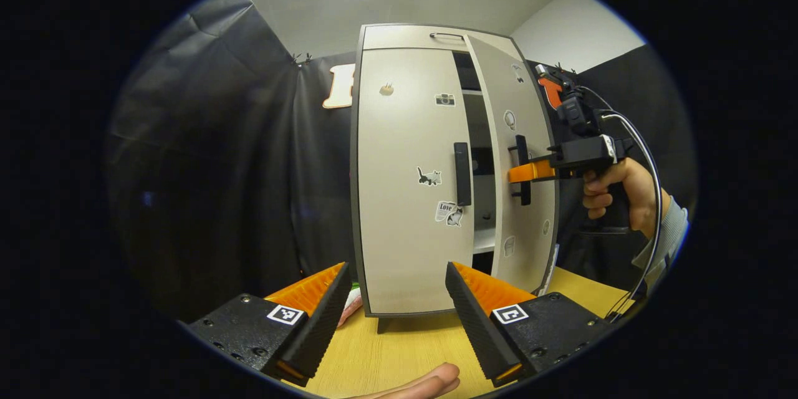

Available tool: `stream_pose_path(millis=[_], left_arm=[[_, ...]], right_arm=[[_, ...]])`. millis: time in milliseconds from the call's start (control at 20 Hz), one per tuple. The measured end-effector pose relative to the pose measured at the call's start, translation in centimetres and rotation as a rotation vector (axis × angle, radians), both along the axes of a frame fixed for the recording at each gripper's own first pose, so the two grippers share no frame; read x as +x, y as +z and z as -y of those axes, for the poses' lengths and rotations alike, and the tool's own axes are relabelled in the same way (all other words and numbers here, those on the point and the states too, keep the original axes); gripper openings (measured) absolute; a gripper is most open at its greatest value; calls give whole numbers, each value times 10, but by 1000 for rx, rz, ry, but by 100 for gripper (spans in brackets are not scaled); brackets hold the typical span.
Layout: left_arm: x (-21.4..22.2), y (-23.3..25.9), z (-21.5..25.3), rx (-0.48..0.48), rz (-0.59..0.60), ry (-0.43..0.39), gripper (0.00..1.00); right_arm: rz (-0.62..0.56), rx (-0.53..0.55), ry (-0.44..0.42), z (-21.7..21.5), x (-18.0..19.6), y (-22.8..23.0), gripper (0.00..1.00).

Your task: Open the right door of the double-door shoe cabinet with the right hand, and open the left door with the left hand.

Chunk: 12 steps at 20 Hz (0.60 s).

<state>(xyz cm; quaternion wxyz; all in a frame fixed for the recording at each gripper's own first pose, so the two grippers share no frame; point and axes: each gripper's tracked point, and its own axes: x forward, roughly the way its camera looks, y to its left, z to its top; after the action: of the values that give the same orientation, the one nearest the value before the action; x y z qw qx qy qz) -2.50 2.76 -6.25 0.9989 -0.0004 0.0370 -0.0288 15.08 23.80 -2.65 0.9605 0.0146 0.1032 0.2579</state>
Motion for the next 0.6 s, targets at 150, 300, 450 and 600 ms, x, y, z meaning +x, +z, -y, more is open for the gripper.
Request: stream_pose_path(millis=[150,300,450,600], left_arm=[[-2,1,8,-6,0,-15,94],[-5,2,14,-23,-2,-27,94],[-6,1,16,-34,-3,-33,94],[-6,0,16,-29,-6,-33,94]], right_arm=[[5,-10,13,13,-10,1,19],[6,-10,27,27,-18,3,19],[11,-4,35,37,-24,5,19],[10,-16,43,47,-29,4,18]])
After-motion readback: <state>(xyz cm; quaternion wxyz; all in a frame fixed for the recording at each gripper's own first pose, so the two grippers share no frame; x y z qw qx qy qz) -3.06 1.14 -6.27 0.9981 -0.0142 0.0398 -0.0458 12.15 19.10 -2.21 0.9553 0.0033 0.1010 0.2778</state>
